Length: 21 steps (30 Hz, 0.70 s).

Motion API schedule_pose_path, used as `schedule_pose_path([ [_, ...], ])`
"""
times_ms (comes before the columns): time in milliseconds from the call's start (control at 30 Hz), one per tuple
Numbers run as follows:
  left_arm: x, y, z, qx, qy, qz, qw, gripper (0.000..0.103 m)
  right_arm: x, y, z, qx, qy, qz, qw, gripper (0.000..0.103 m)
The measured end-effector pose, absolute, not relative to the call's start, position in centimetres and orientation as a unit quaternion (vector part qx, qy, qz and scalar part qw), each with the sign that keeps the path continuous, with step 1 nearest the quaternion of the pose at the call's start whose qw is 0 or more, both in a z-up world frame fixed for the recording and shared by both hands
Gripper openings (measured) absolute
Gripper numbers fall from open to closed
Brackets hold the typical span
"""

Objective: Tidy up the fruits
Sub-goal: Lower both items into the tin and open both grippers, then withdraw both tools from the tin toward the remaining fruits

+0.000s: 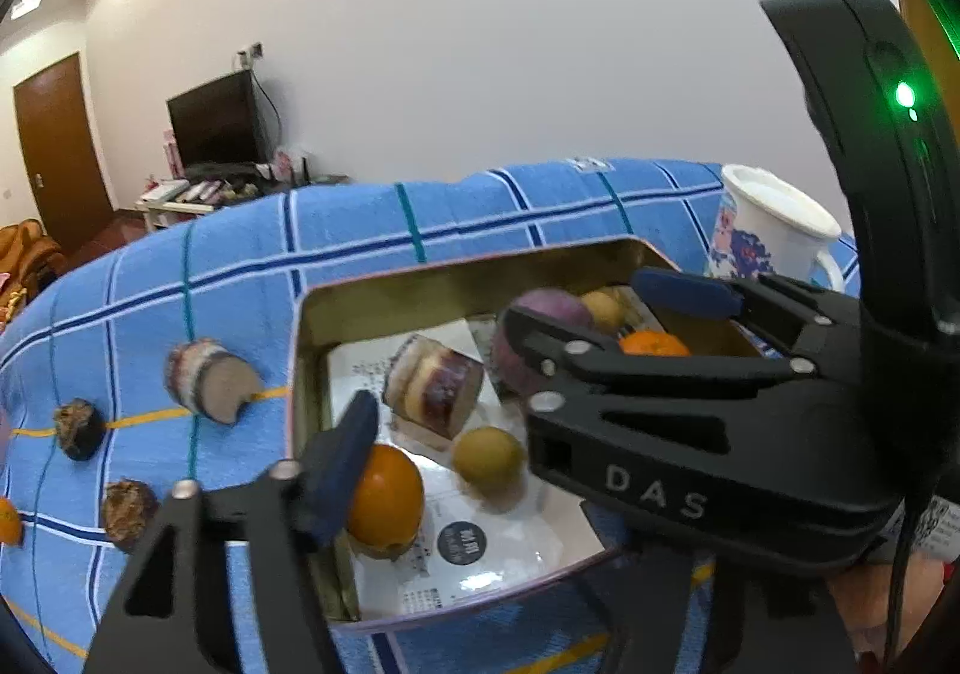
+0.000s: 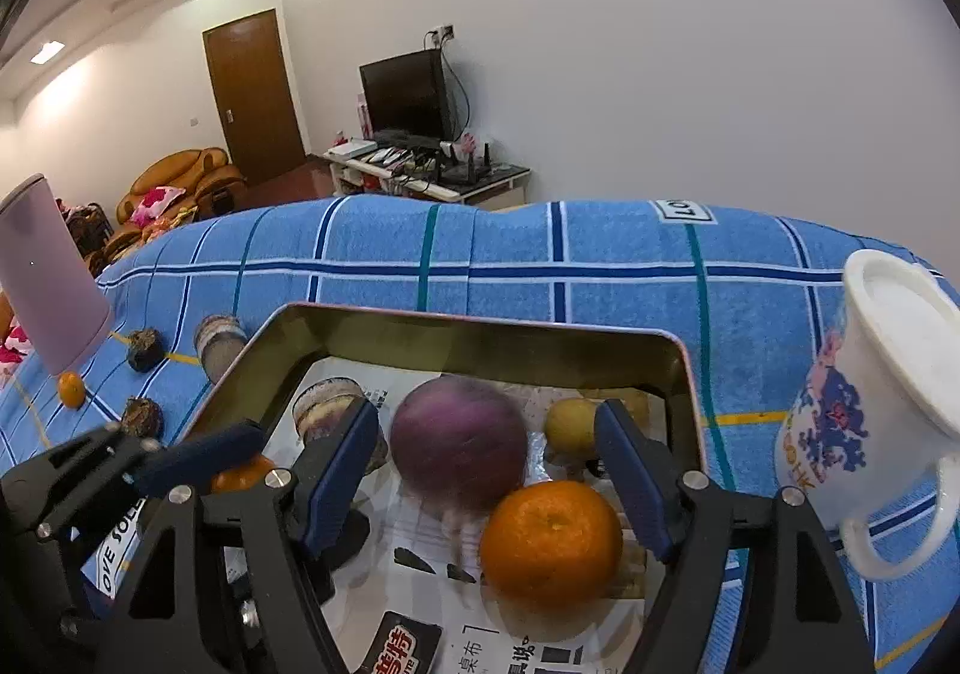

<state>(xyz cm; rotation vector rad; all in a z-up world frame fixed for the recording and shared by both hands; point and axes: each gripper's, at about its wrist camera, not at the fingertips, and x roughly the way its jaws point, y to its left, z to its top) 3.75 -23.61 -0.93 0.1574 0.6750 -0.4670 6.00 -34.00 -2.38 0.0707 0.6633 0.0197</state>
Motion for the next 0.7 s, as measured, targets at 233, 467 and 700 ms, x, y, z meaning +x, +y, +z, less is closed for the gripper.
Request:
schedule_pose_path([
  [233,2.9,-22.4,0.1,0.065,0.287,-0.203,0.934,0.100,3.7,-34.8,-1.1,0.048,0.270,-0.026,0.961,0.076],
  [467,2.4,-20.6,0.7,0.045,0.268,-0.182,0.945,0.103,0.3,-34.7,1.1,0.039,0.172,-0.086,0.981,0.085],
  [700,2.1,-19.4,0.8,0.045,0.253,-0.143,0.956,0.103,-2.2,-33.7,2.0,0.011,0.089,-0.125,0.988,0.086],
])
